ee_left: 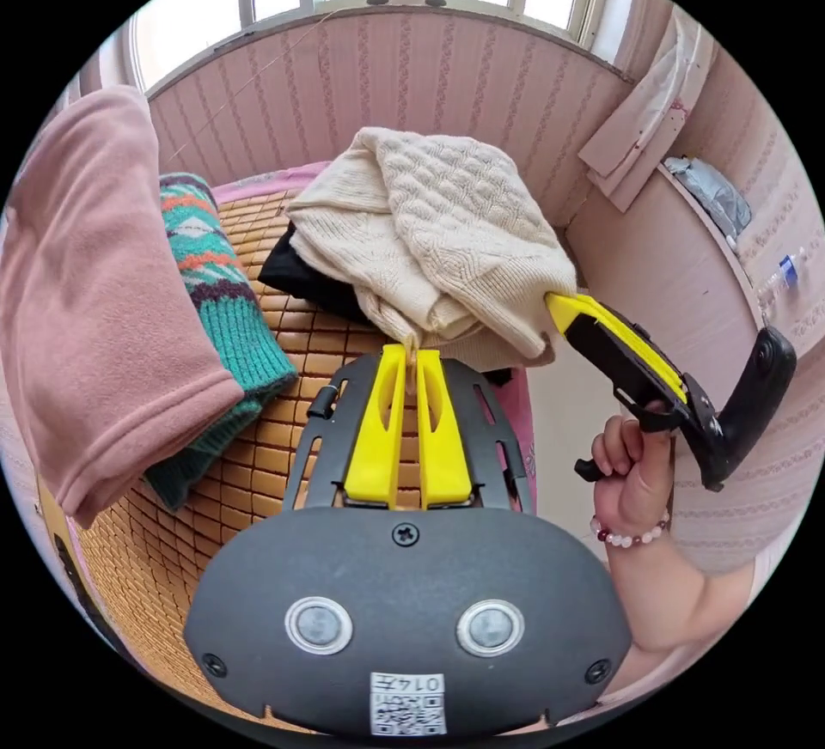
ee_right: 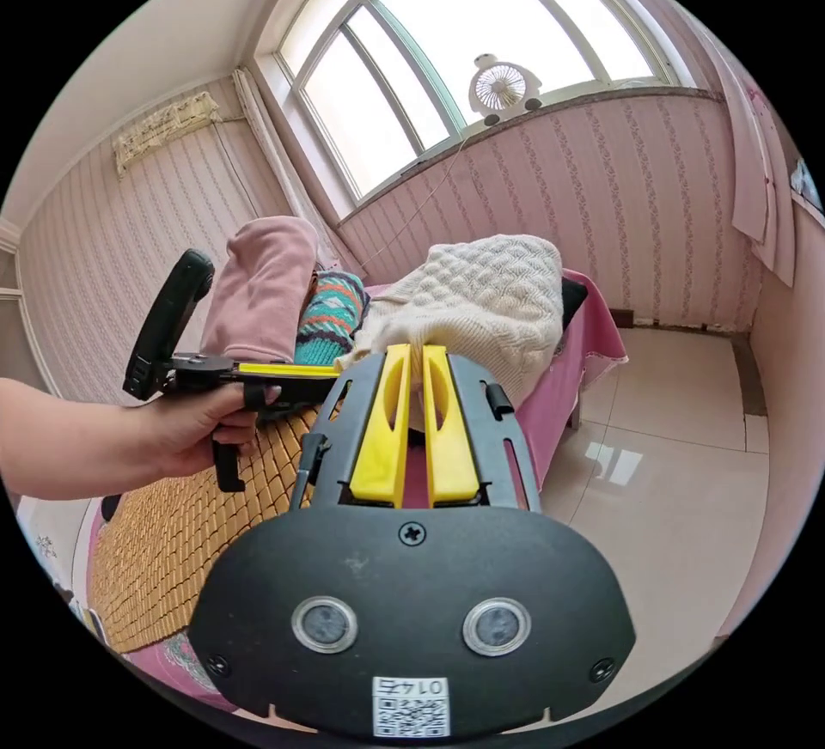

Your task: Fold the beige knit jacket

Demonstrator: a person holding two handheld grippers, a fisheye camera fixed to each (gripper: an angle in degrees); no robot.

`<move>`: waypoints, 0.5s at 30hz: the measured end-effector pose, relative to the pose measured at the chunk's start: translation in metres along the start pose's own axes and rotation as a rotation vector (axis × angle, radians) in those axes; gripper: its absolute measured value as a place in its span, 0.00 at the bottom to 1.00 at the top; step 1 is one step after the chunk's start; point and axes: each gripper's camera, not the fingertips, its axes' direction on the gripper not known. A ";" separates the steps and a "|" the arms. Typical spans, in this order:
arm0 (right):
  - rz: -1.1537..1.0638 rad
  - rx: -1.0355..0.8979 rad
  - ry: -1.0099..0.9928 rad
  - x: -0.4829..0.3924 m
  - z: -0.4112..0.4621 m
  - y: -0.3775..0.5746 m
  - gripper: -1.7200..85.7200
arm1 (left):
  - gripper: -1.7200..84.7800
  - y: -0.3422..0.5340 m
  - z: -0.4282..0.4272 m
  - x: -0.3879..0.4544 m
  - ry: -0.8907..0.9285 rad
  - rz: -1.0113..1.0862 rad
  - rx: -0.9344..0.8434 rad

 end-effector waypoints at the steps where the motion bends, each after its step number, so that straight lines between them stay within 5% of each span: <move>1: 0.008 0.039 -0.039 0.001 -0.012 -0.007 0.04 | 0.01 0.002 -0.012 0.000 0.006 -0.006 0.017; 7: -0.158 0.139 -0.311 -0.044 -0.092 -0.047 0.03 | 0.01 0.047 -0.166 0.014 -0.080 -0.026 0.178; 15: -0.271 -0.168 -0.870 -0.124 -0.166 -0.022 0.03 | 0.01 0.334 -0.415 0.058 -0.170 -0.321 0.347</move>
